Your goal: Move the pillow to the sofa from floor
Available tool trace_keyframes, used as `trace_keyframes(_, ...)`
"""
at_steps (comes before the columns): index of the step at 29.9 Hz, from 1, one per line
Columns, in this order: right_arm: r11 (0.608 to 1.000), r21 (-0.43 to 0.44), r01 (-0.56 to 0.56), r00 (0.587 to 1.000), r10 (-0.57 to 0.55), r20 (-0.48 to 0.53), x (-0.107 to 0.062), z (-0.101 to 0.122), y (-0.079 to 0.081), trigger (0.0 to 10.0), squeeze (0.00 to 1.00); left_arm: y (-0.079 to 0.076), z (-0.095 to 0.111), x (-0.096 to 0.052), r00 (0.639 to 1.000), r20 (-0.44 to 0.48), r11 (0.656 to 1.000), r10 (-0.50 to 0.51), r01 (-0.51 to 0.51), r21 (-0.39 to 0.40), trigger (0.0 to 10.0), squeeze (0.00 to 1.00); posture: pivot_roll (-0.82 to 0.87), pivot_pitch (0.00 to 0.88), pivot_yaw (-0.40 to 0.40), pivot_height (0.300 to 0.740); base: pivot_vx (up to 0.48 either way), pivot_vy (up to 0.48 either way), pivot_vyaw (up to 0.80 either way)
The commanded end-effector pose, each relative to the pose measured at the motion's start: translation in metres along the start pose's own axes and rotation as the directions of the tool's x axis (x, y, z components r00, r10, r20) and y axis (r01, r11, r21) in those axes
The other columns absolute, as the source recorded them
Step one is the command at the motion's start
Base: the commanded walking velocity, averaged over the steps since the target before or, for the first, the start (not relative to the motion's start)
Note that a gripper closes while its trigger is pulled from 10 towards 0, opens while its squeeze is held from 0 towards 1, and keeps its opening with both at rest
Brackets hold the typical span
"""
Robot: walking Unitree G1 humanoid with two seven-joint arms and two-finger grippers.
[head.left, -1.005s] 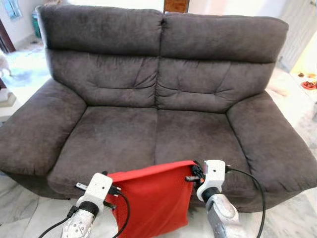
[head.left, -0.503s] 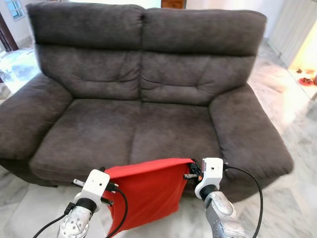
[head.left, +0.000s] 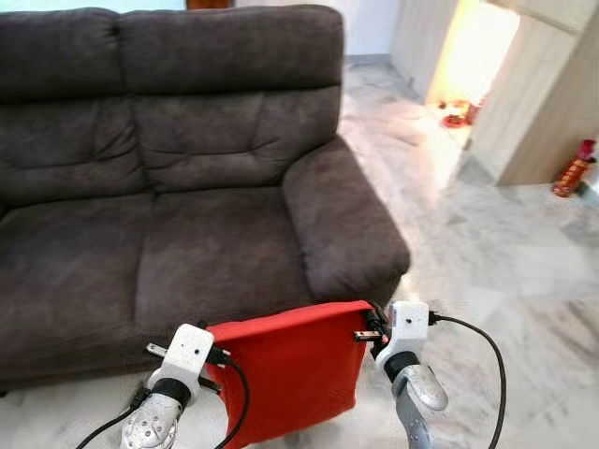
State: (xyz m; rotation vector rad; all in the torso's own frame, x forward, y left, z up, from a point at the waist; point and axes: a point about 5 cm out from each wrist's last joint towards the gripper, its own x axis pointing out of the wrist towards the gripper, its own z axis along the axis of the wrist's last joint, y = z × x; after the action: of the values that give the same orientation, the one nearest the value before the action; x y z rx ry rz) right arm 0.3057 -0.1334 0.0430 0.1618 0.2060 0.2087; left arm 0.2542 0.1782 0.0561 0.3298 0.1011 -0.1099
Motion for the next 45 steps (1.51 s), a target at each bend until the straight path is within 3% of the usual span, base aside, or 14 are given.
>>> trace_keyframes(1,0.998,0.017,0.065,0.993,-0.067,0.094,0.000,0.019,-0.016,10.0,0.00,0.037,0.003,-0.005,0.987,0.024,0.987,0.159,-0.159,-0.004,10.0,0.00,0.14,0.100,-0.002,0.740,0.000,0.000,0.00)
trace_keyframes(17,1.000,-0.012,-0.002,0.993,0.003,0.118,0.001,0.022,-0.008,10.0,0.00,0.041,0.009,-0.006,0.981,0.043,0.982,0.188,-0.188,-0.019,10.0,0.00,0.14,0.101,0.002,0.740,0.000,0.203,0.00)
trace_keyframes(23,0.997,-0.052,-0.051,0.990,0.058,0.129,0.001,0.023,-0.002,10.0,0.00,0.043,0.010,-0.005,0.980,0.043,0.980,0.196,-0.196,-0.020,10.0,0.00,0.14,0.100,0.004,0.740,0.339,0.291,0.78)
trace_keyframes(28,1.000,0.002,0.000,0.991,0.000,0.134,0.001,0.023,-0.007,10.0,0.00,0.043,0.011,-0.005,0.980,0.044,0.981,0.192,-0.191,-0.024,10.0,0.00,0.14,0.099,0.005,0.740,0.418,0.146,0.00)
trace_keyframes(38,1.000,-0.006,0.003,0.993,-0.002,0.118,0.002,0.022,-0.007,10.0,0.00,0.043,0.010,-0.004,0.984,0.040,0.985,0.172,-0.171,-0.029,10.0,0.00,0.14,0.099,0.005,0.740,0.440,0.000,0.00)
trace_keyframes(45,1.000,-0.010,0.024,0.992,-0.023,0.122,0.003,0.022,-0.008,10.0,0.00,0.037,0.010,-0.004,0.992,0.037,0.993,0.118,-0.117,-0.035,10.0,0.00,0.14,0.098,0.004,0.740,0.448,0.000,-0.56)
